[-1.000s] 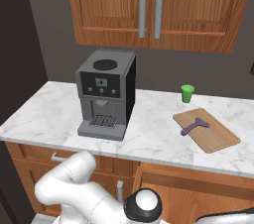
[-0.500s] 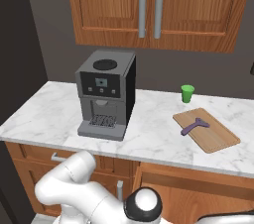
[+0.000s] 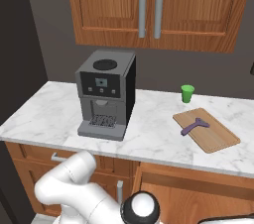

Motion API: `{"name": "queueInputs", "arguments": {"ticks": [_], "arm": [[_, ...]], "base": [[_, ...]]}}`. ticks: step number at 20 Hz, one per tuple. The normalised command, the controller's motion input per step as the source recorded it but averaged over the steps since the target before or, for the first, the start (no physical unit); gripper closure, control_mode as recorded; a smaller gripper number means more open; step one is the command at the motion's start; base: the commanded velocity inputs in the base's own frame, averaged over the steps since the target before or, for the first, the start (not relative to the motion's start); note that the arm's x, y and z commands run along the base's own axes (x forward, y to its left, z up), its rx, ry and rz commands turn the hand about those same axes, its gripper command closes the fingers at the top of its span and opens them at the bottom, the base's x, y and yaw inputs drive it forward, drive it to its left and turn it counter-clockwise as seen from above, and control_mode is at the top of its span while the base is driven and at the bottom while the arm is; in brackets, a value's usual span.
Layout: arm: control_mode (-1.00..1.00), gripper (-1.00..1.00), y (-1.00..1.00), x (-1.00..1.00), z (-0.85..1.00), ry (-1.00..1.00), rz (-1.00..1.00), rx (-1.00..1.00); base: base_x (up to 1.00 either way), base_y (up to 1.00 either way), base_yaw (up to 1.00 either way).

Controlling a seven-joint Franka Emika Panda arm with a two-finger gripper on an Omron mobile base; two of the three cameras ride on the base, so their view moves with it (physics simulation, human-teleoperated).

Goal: Open the drawer on the right and place the cutting tools on the cutting board.

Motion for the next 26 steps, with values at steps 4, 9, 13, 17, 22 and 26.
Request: {"name": "queueInputs", "arguments": {"ticks": [4,9,13,17,22,26], "arm": [[-1.0,-1.0,0.24,0.03,0.0,-0.11,-0.08,-0.24],[-1.0,-1.0,0.25,0.18,0.0,-0.04,-0.11,-0.26],[-1.0,-1.0,0.07,0.21,-0.03,0.0,-0.12,-0.25],[-1.0,-1.0,0.0,0.16,-0.2,0.0,-0.12,-0.25],[-1.0,-1.0,0.0,0.02,-0.26,0.0,-0.07,-0.2],[-1.0,-1.0,0.0,0.0,-0.2,0.0,-0.04,-0.13]], "base": [[0.0,0.0,0.0],[0.0,0.0,0.0],[0.0,0.0,0.0],[0.0,0.0,0.0],[0.0,0.0,0.0],[0.0,0.0,0.0]]}}
